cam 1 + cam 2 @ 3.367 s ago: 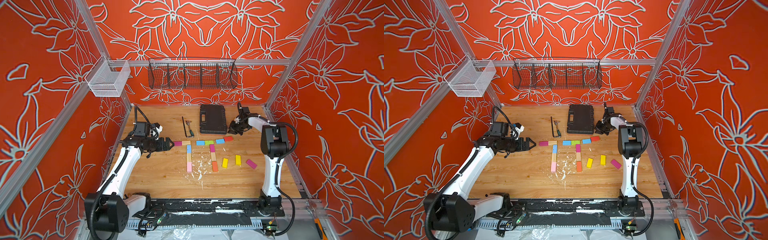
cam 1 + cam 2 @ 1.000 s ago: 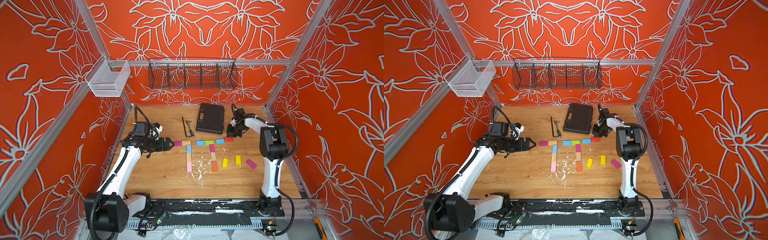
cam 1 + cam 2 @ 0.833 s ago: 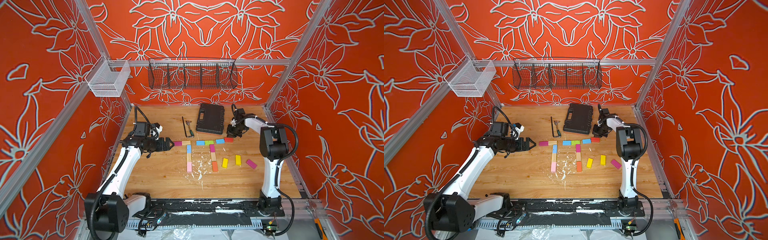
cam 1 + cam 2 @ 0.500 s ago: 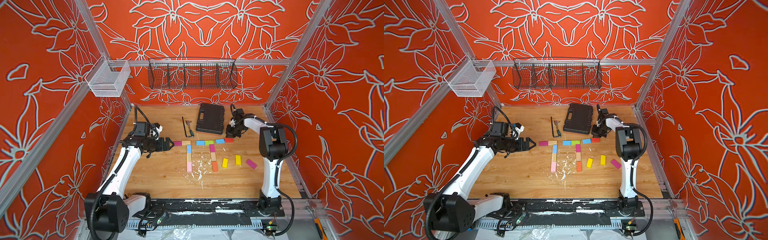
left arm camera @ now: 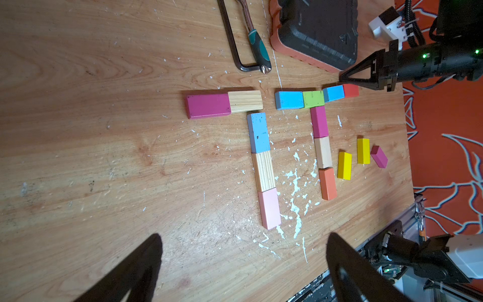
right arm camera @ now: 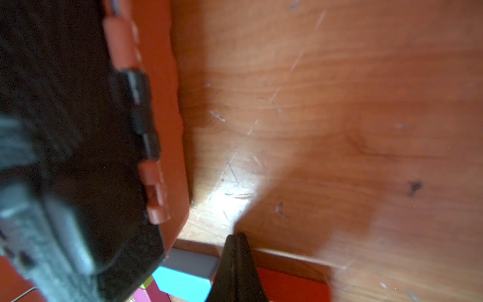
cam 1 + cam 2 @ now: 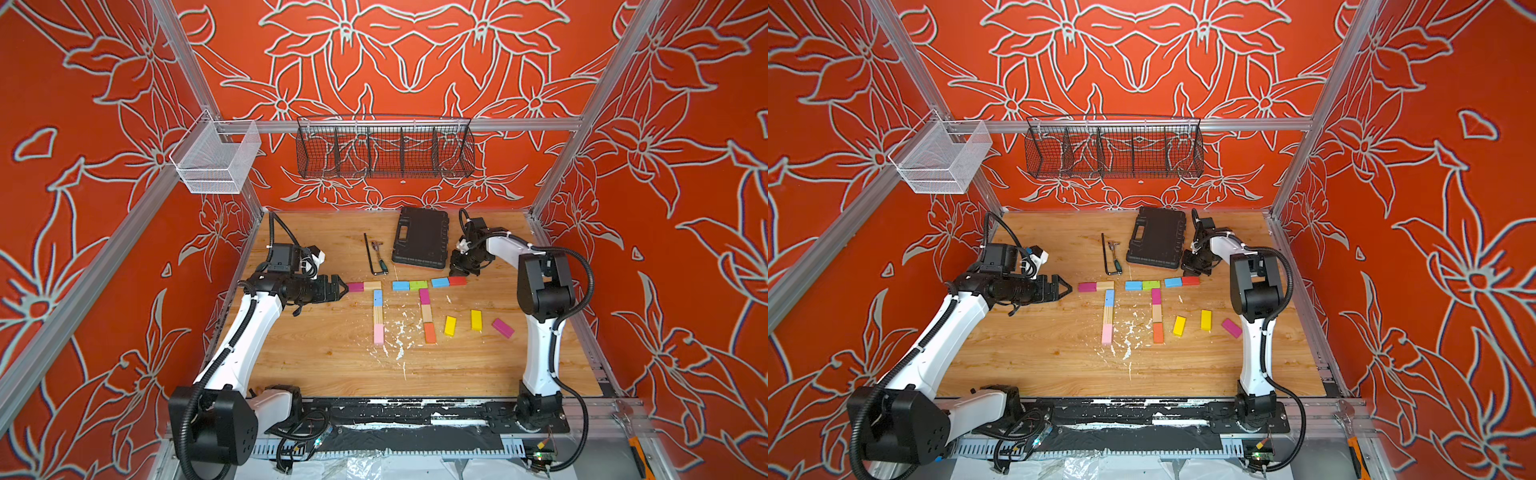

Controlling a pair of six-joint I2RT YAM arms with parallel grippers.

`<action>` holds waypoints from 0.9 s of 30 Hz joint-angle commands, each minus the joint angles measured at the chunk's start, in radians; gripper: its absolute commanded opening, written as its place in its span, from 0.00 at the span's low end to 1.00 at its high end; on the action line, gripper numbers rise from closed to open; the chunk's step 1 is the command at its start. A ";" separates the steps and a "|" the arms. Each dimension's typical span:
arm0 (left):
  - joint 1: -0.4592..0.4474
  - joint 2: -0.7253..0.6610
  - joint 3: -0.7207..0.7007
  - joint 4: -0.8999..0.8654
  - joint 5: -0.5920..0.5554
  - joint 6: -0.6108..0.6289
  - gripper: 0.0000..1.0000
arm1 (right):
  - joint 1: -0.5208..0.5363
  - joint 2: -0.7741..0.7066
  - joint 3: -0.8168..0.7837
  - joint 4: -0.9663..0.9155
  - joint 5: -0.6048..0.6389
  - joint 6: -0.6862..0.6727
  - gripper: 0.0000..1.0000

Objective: Assemble the number 7 with building blocks
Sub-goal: Assemble the building block at the center of the board.

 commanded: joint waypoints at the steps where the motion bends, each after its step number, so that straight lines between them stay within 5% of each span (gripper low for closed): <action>1: 0.006 0.000 -0.007 -0.012 -0.009 0.006 0.95 | 0.012 0.031 -0.003 -0.018 -0.019 -0.009 0.00; 23: 0.006 0.007 -0.007 -0.013 -0.013 0.006 0.95 | -0.036 -0.039 -0.009 0.025 0.022 0.023 0.00; 27: 0.006 0.003 -0.007 -0.013 -0.013 0.006 0.95 | -0.082 -0.065 -0.011 0.022 0.006 0.015 0.36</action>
